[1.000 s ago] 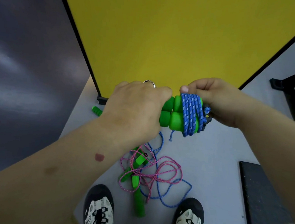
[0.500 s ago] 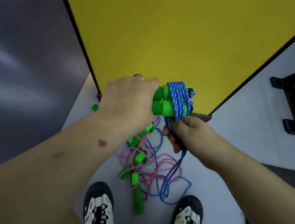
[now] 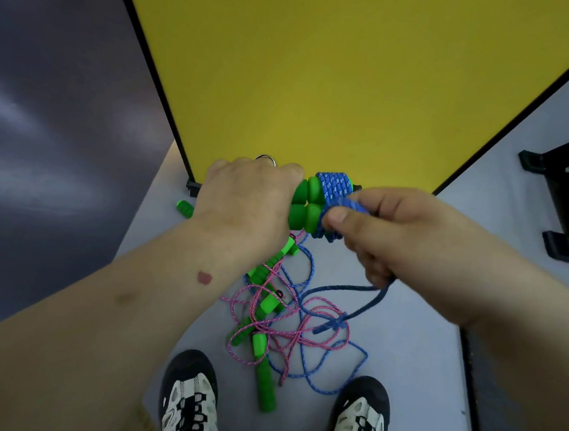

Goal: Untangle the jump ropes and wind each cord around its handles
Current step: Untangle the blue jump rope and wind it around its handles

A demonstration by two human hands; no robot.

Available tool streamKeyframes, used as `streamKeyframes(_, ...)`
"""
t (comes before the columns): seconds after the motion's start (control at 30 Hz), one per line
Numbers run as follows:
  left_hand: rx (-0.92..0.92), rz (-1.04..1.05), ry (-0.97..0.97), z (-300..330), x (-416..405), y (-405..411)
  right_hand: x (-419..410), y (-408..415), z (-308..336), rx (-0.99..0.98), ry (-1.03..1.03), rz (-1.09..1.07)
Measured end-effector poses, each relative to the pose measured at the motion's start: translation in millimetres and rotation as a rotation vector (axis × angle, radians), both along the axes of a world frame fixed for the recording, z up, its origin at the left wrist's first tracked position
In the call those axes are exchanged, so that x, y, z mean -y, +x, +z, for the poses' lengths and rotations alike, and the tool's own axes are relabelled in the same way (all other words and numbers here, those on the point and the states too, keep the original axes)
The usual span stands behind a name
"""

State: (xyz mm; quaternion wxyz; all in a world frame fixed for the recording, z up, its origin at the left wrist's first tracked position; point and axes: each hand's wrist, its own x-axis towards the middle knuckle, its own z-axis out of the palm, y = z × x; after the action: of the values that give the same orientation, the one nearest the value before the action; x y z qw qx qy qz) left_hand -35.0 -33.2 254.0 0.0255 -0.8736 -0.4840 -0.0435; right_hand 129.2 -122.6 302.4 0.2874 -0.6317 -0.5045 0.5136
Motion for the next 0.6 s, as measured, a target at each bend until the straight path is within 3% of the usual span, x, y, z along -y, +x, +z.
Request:
streamKeyframes(0.3,-0.04,-0.055,0.017,5.1,4.9,2.3,-43.0,10.3,12.8,0.073,0.008,-0.078)
streamKeyframes(0.5,-0.004,-0.111,0.047,9.7,8.6,3.8,-68.3,25.8,0.1,0.387,0.074,-0.047)
streamKeyframes(0.6,0.024,-0.129,0.067,11.3,9.8,4.4,-75.8,35.5,-9.2,0.408,0.04,-0.098)
